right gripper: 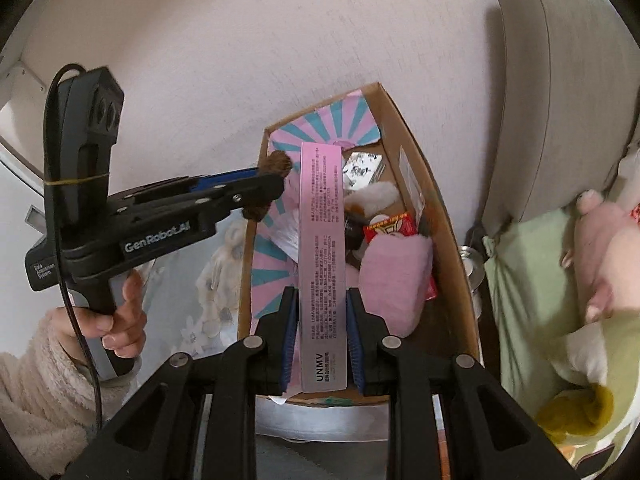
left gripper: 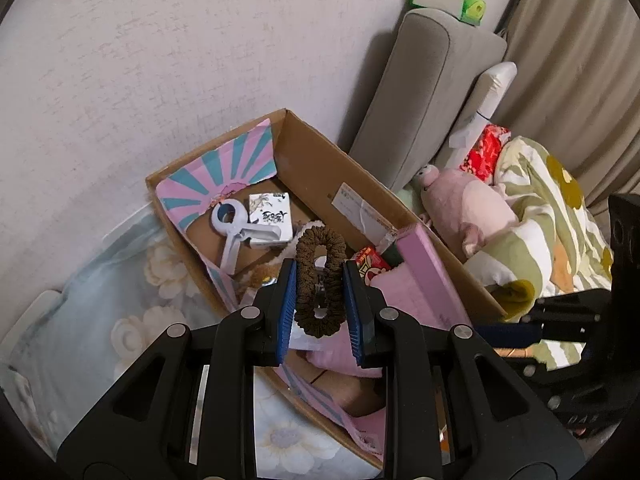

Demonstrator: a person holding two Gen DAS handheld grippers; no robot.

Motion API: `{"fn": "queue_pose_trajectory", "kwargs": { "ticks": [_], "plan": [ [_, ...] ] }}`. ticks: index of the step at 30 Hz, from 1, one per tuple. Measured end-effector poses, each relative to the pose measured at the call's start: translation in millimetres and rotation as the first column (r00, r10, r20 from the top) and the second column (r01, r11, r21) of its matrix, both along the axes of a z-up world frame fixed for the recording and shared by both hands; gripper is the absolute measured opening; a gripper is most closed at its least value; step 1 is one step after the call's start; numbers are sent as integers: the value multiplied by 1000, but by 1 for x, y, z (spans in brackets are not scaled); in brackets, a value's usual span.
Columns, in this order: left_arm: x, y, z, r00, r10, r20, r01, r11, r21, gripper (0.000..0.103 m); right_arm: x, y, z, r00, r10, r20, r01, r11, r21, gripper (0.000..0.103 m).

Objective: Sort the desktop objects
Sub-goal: 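Carry the hair tie and pink box into the cardboard box, open both tools, then move both tools back over the remaining items on the cushion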

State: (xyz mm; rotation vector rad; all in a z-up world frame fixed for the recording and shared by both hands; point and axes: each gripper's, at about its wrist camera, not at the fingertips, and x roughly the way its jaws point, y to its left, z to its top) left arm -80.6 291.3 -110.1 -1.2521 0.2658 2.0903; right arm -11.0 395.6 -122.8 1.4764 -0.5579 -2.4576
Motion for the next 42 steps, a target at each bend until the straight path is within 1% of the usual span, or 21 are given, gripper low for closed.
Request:
{"fn": "queue_pose_trajectory", "kwargs": {
  "ticks": [1,2,3,4,5,6,7,8,9,11,12,15,19,22,25,32,37,42],
  "plan": [
    [-1,0,2,1000,1,0,-1,1000,-2,20,-1,-1,-2,1000,5,2,-5,1000,-1,22],
    [-2,0,3,1000,2,1,-1,1000,-2,23,-1,-2,-1,1000,9,2,-9,1000,-1,22],
    [-4,0,4,1000,4,6,-4,1000,11,30,-2,-2,-2,1000,13,2,-13,1000,-3,22],
    [-5,-2,8,1000,-1,22,0,999,40,62,-2,-3,-2,1000,19,2,-19,1000,-8,22],
    [-7,-5,12,999,11,36,-13,998,60,102,-4,-3,-1,1000,26,5,-25,999,-26,23],
    [-10,-10,18,999,47,28,-49,996,69,100,-5,-3,-1,1000,28,8,-28,998,-50,28],
    [-12,-17,25,997,82,9,-83,993,81,102,-6,-1,0,1000,26,4,-26,997,-74,42],
    [-13,-22,31,995,100,-1,-100,991,95,102,-7,2,3,1000,15,-2,-15,996,-89,51],
    [-15,-28,36,993,115,-10,-114,988,102,102,-5,5,9,1000,-7,-26,5,995,-97,61],
    [-17,-36,46,990,138,-37,-134,987,89,102,-1,15,22,995,-46,-93,35,992,-125,62],
    [-18,-42,51,986,156,-57,-151,985,78,102,1,19,26,992,-60,-108,45,989,-137,63],
    [-18,-60,64,975,194,-104,-187,980,73,102,5,29,36,984,-114,-140,92,984,-151,74],
    [-17,-85,75,962,240,-131,-232,970,77,102,9,32,45,978,-124,-166,99,983,-152,75],
    [-17,-107,79,950,280,-136,-273,959,71,102,9,26,49,978,-117,-170,97,988,-123,75],
    [-17,-131,84,934,327,-144,-318,945,77,102,9,21,51,978,-113,-177,92,988,-124,75],
    [-13,-191,84,888,436,-142,-427,899,94,102,7,6,58,976,-82,-200,57,990,-125,75],
    [-2,-228,81,863,489,-127,-478,871,109,102,3,-13,59,978,-45,-204,21,993,-119,75],
    [12,-261,80,835,534,-132,-524,845,105,102,0,-36,60,979,7,-204,-30,993,-111,75]
  ]
}}
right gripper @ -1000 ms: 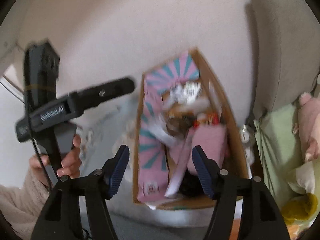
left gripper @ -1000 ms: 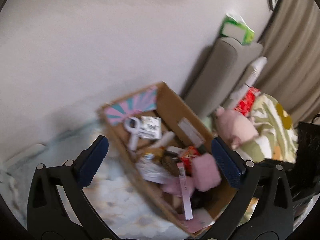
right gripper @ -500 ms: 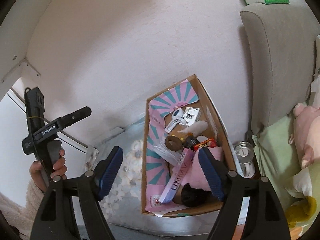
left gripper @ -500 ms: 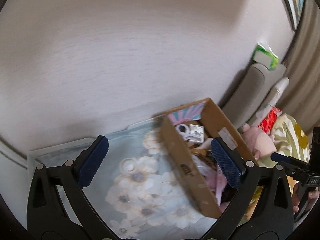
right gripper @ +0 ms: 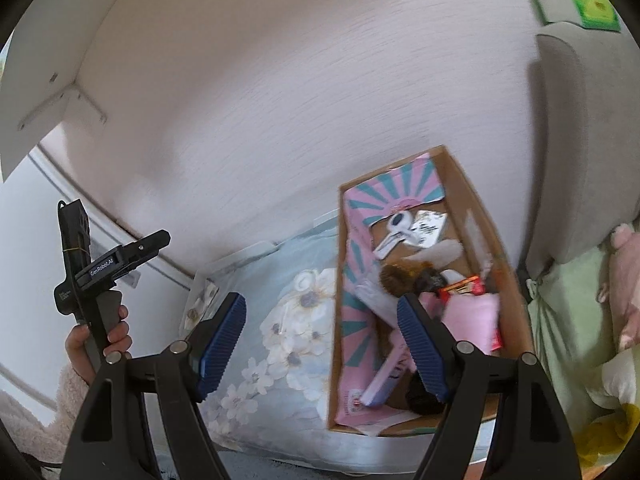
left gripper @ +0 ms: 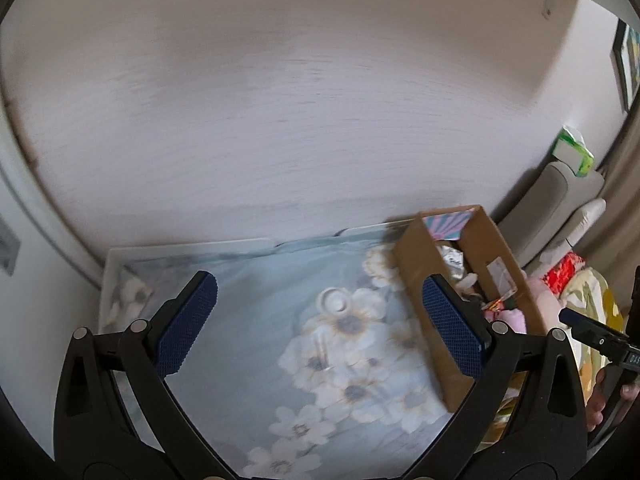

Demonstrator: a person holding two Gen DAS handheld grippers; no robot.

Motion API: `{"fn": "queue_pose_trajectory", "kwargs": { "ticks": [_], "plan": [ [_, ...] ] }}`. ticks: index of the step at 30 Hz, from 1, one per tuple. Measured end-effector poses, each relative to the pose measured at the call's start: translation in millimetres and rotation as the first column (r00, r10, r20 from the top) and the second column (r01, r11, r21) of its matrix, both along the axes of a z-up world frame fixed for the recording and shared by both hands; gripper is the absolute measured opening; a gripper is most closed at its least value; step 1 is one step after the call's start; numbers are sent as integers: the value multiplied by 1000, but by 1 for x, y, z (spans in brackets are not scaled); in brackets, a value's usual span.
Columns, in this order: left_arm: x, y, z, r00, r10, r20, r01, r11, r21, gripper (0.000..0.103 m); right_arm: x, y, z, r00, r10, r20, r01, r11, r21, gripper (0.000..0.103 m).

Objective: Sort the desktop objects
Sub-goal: 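Move both tools back over the remaining items on the cushion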

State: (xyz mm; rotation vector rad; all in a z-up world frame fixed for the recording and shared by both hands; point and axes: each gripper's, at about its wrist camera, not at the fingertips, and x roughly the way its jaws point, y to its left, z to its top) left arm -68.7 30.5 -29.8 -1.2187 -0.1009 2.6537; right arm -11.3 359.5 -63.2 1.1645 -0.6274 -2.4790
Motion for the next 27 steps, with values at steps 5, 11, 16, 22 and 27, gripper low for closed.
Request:
{"fn": "queue_pose_trajectory", "kwargs": {
  "ticks": [5,11,16,22,27],
  "plan": [
    [11,-27,2,999,50,-12,-50,999,-5,102,-6,-25,1,998,58,-4,-58,998,13,75],
    [17,-59,-7,993,117,9,-117,993,-11,102,-19,-55,0,994,110,-8,-109,994,19,75],
    [20,-83,-21,985,167,45,-167,986,-14,102,-31,-82,-8,987,159,12,-160,986,49,75],
    [19,-99,-41,976,194,99,-196,981,10,102,-43,-122,-24,975,215,56,-220,969,111,75],
    [11,-101,-53,975,184,128,-189,982,23,102,-50,-146,-38,974,213,76,-224,955,196,75]
  ]
}}
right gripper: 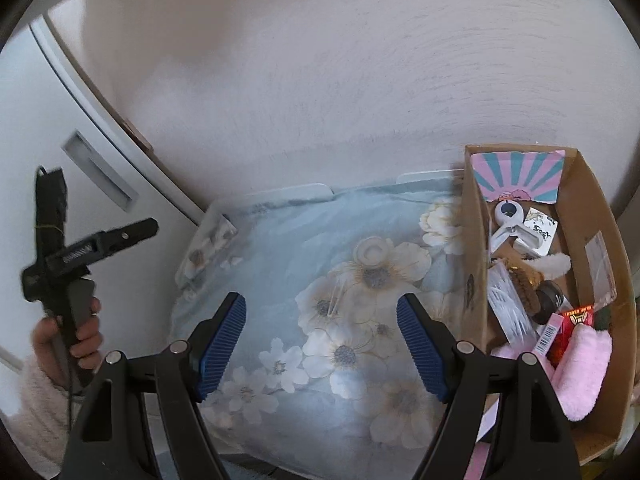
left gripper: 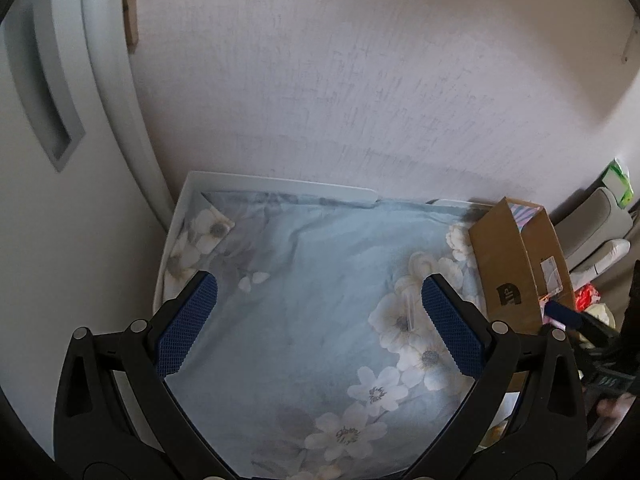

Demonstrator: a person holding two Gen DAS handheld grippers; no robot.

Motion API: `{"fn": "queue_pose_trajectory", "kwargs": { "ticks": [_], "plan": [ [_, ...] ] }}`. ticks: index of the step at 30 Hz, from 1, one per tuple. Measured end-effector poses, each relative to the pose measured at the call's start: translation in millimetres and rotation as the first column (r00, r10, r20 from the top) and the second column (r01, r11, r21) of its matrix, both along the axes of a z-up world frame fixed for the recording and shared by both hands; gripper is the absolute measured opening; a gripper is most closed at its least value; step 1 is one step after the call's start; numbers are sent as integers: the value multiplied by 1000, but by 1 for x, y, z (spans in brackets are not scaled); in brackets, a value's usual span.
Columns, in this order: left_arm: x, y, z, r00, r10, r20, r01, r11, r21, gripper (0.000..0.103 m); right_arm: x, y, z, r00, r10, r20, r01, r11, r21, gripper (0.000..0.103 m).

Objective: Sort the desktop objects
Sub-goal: 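Move both tools back over the remaining items on the cushion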

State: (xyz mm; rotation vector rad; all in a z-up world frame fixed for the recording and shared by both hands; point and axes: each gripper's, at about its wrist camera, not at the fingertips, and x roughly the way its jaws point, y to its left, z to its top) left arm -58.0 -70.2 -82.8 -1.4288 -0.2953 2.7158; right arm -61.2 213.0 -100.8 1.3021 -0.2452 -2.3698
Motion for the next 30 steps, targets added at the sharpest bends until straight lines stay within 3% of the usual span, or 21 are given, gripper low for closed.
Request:
{"fn": "queue_pose_trajectory", "kwargs": {
  "ticks": [6,12,17,22,25,30],
  "plan": [
    [-22,24,-14,997,-70,26,69,998,12,102,-7,-16,-26,999,-3,42,3,1000,7,75],
    [-43,77,-51,978,-192,84,202,972,-125,102,-15,-20,-47,997,-44,60,41,998,37,74],
    [-40,104,-95,949,-270,160,295,941,-164,102,-46,-7,-43,992,-112,65,107,991,77,74],
    [-28,130,-117,929,-339,151,358,924,-131,102,-85,-13,-41,995,-63,80,48,982,182,63],
    [-24,145,-125,924,-358,135,376,916,-141,101,-108,-24,-55,990,-19,139,-13,974,225,57],
    [-22,154,-139,926,-349,146,371,912,-175,86,-128,-41,-85,970,21,241,-78,970,229,47]
  ]
}}
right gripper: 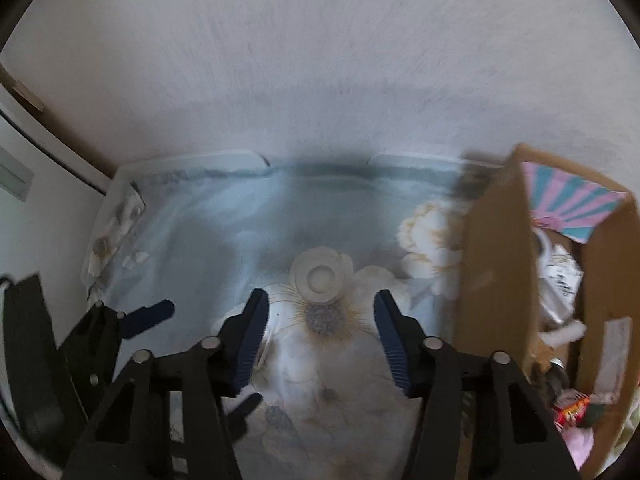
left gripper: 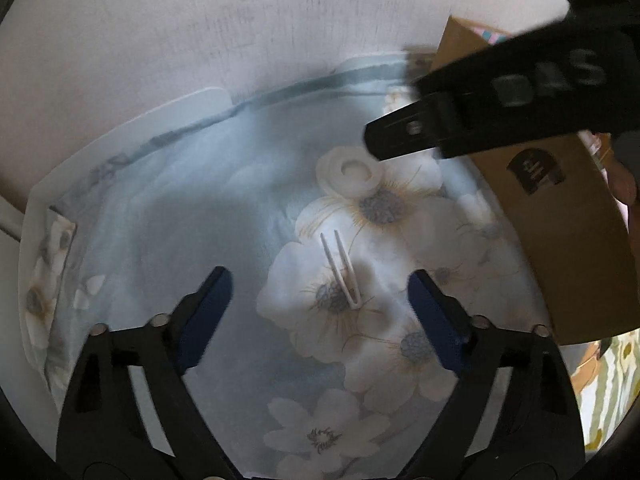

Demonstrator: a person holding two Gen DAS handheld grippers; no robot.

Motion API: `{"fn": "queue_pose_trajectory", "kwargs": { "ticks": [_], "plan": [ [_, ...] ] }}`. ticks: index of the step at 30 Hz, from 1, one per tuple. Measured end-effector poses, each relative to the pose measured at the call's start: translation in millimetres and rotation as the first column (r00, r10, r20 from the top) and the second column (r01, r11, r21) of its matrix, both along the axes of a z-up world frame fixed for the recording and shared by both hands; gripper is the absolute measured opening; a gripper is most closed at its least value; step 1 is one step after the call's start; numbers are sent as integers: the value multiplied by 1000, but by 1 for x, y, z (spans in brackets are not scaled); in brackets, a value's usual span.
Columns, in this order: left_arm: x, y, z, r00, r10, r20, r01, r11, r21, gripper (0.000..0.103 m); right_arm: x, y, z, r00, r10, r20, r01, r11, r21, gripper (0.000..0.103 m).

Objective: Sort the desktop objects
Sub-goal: 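Move both tools back over the remaining items on the cushion, then grasp the thin white plastic clip with the left tool while the right tool grasps the clear tape roll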

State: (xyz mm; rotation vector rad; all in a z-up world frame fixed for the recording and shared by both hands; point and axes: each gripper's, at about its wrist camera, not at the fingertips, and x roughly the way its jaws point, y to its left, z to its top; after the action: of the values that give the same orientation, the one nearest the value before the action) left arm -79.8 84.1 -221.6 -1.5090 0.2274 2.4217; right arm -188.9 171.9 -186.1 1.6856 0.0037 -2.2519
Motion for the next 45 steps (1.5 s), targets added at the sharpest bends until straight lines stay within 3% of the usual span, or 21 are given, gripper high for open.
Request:
{"fn": "queue_pose_trajectory", "kwargs": {
  "ticks": [4,12,24,30,32,35,40,45],
  "plan": [
    [2,1,-7,1000,15,-5,-16,1000,-22,85,-7,-11,-23,998,38,53,-39,999,22,39],
    [5,5,-12,999,22,-36,-25,997,-67,85,-12,-24,-44,995,74,67,-79,994,74,39],
    [5,11,-18,999,19,-44,-22,998,-59,84,-14,-33,-51,991,126,37,-130,984,120,39],
    [11,16,-17,998,-6,-58,5,999,-33,62,-8,-34,-54,988,152,8,-151,979,140,38],
    [13,19,-15,998,-13,-59,12,1000,-23,45,-8,-32,-54,990,144,5,-144,982,125,38],
    [12,20,-13,999,-2,-53,2,1000,-1,30,-8,-28,-53,992,125,2,-125,988,96,38],
    [6,7,-9,998,63,-28,-61,996,68,13,-7,-23,-50,994,110,2,-110,992,67,38],
    [2,-9,-3,991,130,-12,-128,984,121,11,-2,-20,-46,994,112,-12,-111,992,55,38]
  ]
}}
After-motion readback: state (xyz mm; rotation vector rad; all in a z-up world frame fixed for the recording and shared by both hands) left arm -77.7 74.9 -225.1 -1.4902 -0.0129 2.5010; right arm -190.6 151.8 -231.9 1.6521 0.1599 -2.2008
